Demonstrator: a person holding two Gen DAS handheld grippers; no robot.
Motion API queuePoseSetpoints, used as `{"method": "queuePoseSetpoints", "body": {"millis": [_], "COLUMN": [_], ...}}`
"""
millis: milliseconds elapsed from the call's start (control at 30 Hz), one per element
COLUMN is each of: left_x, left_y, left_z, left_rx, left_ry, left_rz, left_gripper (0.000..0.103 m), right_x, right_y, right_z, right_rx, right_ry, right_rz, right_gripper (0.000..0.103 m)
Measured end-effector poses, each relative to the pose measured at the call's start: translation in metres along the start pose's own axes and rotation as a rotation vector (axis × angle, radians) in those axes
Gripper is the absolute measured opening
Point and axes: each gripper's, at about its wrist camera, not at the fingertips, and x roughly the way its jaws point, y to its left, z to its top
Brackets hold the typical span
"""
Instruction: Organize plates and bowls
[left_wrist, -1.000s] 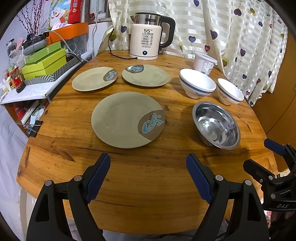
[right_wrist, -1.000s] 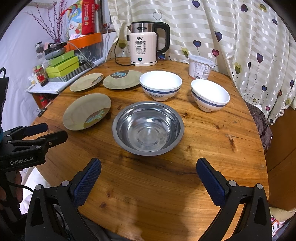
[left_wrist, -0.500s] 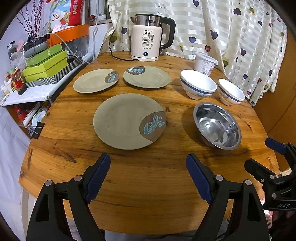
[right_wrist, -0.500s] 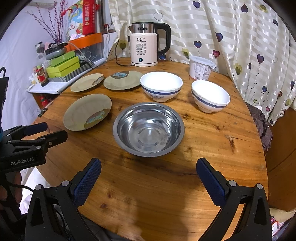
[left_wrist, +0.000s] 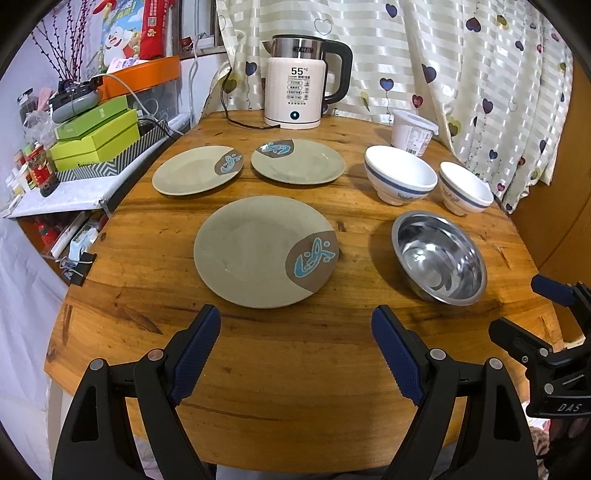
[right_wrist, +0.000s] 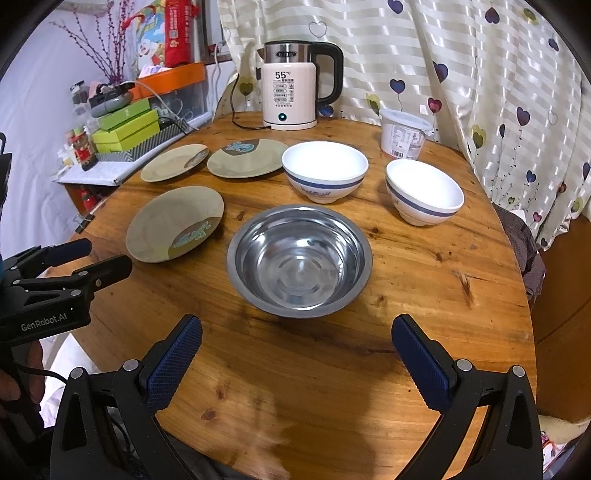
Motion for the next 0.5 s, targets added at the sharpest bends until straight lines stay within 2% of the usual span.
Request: {"method": "queuePoseSetpoints", "body": {"millis": [500], "left_x": [-0.011], "left_y": [0.005], "left_z": [-0.001], "left_rx": [-0.023], "left_ry": [-0.015], "left_rz": [-0.030], "left_gripper": [0.084], "right_x": [-0.012], "right_y": [0.004], "right_z": [0.005], "right_rx": [0.000], "right_ry": [-0.036], "right_rz": [0.013], "right_gripper": [0.100]}}
